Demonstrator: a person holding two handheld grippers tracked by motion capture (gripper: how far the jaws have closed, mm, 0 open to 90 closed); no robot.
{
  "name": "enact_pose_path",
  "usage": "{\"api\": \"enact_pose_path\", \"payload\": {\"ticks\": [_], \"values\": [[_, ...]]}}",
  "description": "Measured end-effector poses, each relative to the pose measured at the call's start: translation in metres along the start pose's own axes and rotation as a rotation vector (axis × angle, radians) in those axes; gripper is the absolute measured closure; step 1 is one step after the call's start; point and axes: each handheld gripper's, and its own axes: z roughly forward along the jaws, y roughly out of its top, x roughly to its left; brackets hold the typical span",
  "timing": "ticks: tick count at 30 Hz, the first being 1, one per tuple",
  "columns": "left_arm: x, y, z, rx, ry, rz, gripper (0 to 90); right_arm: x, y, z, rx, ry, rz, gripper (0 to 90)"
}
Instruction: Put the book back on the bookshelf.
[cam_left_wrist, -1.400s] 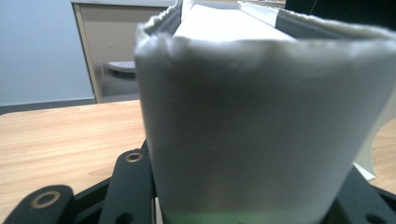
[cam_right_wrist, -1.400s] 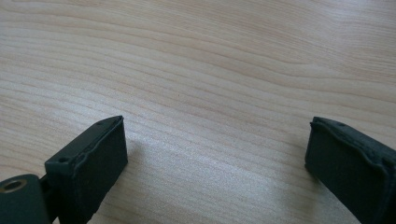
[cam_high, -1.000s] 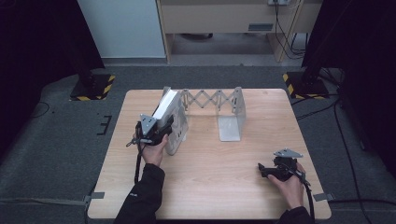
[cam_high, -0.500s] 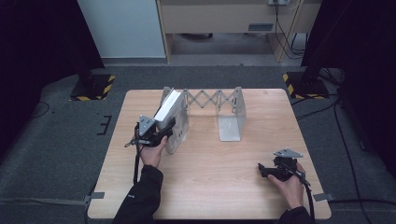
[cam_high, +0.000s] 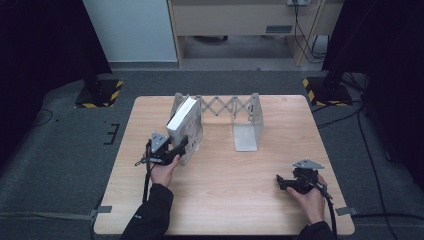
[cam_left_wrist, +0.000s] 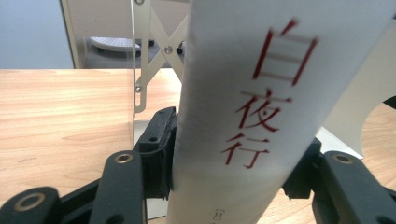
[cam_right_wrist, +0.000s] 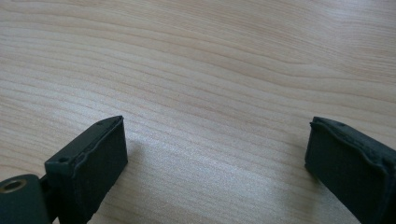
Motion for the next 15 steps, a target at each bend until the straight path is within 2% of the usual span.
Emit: {"api": "enact_pose_path", "payload": {"ticks": [5, 7, 12, 15], "values": [[0.0028, -0.0035, 0.0067, 0.014, -0.010, -0.022, 46.5, 0.0001, 0.0000, 0.0000, 0.000, 0.000, 0.001, 5.9], [0.0029, -0.0037, 0.0074, 0.010, -0.008, 0.001, 47.5, 0.0000, 0.0000, 0.0000, 0.000, 0.000, 0.000, 5.9], [-0.0016, -0.0032, 0.0051, 0.013, 0.032, 0.102, 50.8, 0.0001, 0.0000, 0.0000, 0.000, 0.000, 0.000, 5.9], [-0.0040, -0.0030, 0.0043, 0.013, 0.056, 0.122, 51.7, 0.0000, 0.0000, 0.0000, 0.000, 0.000, 0.000, 5.9]]}}
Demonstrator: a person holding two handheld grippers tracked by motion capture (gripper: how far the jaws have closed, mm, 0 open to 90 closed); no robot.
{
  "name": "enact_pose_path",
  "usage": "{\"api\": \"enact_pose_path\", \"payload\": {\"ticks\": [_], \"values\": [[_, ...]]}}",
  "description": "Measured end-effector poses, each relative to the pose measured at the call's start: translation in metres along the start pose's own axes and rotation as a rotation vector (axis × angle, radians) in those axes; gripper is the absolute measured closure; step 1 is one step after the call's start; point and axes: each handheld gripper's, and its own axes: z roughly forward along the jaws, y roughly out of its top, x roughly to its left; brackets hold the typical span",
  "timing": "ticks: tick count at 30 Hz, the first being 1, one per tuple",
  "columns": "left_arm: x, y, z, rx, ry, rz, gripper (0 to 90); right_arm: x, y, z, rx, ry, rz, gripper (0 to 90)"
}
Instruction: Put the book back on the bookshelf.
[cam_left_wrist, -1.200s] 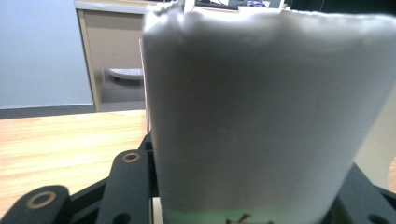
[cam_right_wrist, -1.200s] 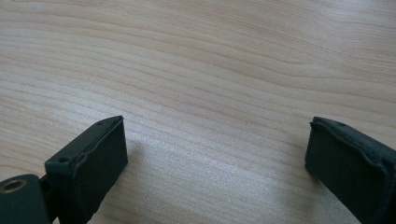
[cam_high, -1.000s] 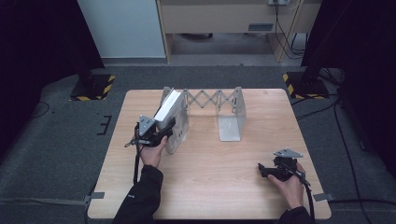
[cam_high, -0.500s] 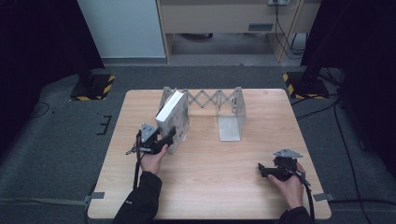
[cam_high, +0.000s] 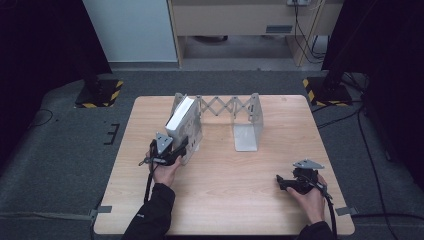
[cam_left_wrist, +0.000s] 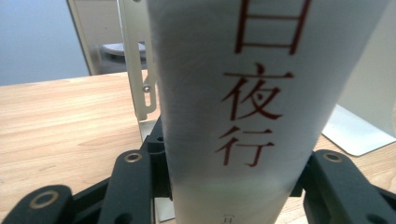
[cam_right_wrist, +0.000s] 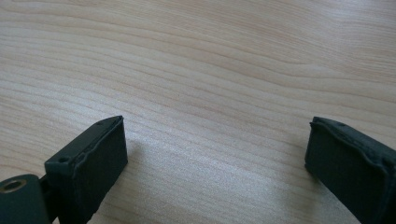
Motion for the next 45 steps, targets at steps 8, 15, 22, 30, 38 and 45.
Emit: {"api": "enact_pose_path", "payload": {"ticks": [8, 15, 22, 30, 38, 45], "values": [[0.003, 0.002, 0.003, -0.010, 0.047, -0.036, 52.0, 0.000, 0.000, 0.000, 0.000, 0.000, 0.000, 5.9], [0.004, 0.004, 0.015, -0.026, 0.052, -0.062, 51.8, 0.000, 0.000, 0.000, 0.001, 0.000, 0.002, 5.9], [0.008, 0.005, 0.020, -0.026, 0.025, -0.097, 50.2, 0.000, 0.000, 0.000, 0.001, 0.000, 0.003, 5.9], [0.008, 0.001, 0.008, -0.011, -0.065, -0.092, 44.5, 0.000, 0.000, 0.000, 0.001, 0.000, 0.004, 5.9], [0.011, -0.013, -0.011, 0.008, -0.094, -0.097, 46.6, 0.000, 0.000, 0.000, 0.001, 0.000, 0.002, 5.9], [0.007, -0.010, -0.009, 0.021, -0.090, -0.112, 47.3, 0.000, 0.000, 0.000, 0.001, 0.000, 0.003, 5.9]]}}
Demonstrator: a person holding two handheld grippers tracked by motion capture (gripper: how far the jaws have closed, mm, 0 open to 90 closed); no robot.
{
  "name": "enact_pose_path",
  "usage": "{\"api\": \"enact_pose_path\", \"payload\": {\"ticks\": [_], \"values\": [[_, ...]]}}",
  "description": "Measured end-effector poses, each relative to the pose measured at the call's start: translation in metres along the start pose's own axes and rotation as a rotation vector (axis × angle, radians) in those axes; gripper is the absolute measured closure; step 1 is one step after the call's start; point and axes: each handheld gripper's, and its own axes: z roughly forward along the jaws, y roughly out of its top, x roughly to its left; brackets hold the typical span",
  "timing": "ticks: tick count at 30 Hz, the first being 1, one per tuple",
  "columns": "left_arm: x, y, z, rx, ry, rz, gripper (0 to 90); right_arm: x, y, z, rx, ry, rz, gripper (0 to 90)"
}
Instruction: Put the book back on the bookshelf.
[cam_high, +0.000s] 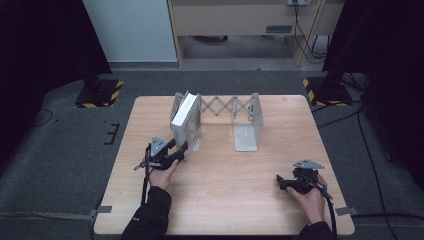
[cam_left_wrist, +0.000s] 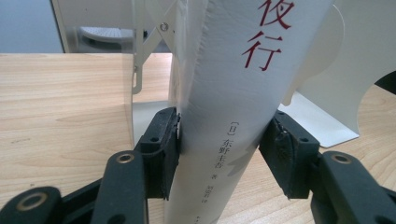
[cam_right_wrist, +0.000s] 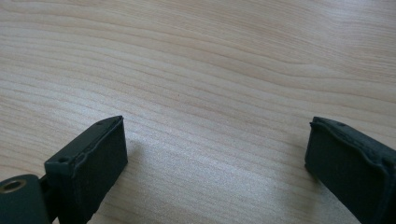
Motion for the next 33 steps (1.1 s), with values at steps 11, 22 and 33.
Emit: {"api": "enact_pose_path", "payload": {"ticks": [11, 22, 33], "values": [[-0.010, 0.007, 0.018, 0.019, -0.017, 0.014, 45.4, 0.000, 0.000, 0.000, 0.000, 0.000, 0.000, 5.9], [-0.018, 0.010, 0.037, 0.007, -0.011, 0.017, 43.9, 0.000, 0.000, 0.000, 0.000, 0.000, -0.001, 5.8], [-0.021, 0.008, 0.051, -0.037, 0.017, -0.004, 43.2, 0.000, 0.000, 0.000, -0.001, 0.000, -0.003, 5.8]]}}
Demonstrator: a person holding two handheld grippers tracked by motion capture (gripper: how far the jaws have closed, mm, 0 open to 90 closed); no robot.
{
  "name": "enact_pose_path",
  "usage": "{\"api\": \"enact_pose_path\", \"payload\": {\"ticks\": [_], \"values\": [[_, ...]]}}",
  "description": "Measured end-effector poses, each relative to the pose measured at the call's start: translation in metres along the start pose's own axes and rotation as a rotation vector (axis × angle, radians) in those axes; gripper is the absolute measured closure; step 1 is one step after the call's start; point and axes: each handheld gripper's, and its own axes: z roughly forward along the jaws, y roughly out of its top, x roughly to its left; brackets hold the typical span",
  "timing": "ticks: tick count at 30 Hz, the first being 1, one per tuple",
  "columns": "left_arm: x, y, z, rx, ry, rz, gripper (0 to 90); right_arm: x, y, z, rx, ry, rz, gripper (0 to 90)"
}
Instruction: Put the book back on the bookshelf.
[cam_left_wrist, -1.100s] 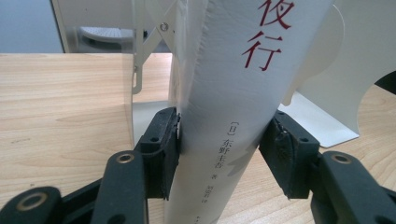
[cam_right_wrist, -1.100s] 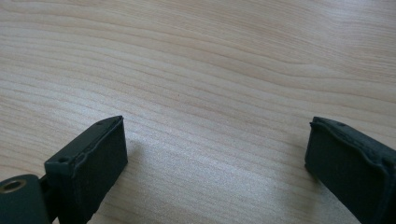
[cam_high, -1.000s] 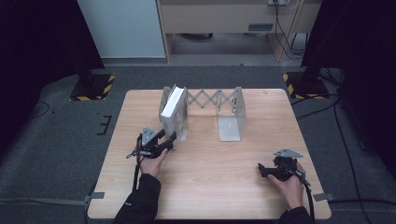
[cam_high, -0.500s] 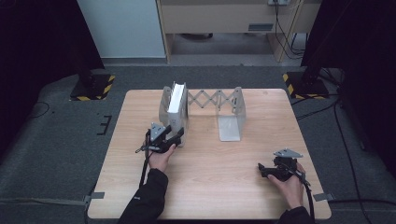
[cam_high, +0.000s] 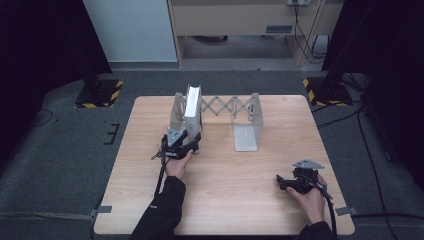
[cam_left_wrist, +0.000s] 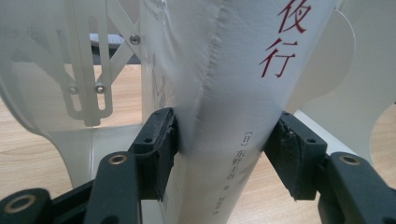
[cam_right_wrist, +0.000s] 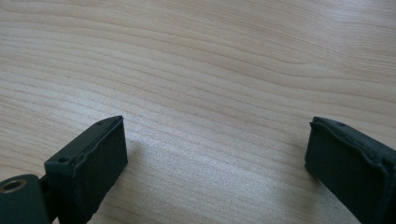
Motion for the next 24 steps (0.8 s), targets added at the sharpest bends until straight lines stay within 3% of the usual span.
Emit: {"api": "enact_pose_path", "payload": {"ticks": [7, 14, 24], "values": [[-0.002, 0.005, 0.008, 0.030, -0.007, 0.009, 41.3, 0.000, 0.000, 0.000, 0.001, 0.000, 0.003, 5.9], [0.000, 0.005, 0.006, 0.041, -0.027, 0.009, 40.8, 0.000, 0.000, 0.000, 0.000, 0.000, 0.000, 5.9], [0.002, -0.003, -0.034, 0.093, -0.107, 0.032, 36.1, 0.000, 0.000, 0.000, 0.001, 0.000, 0.002, 5.9]]}}
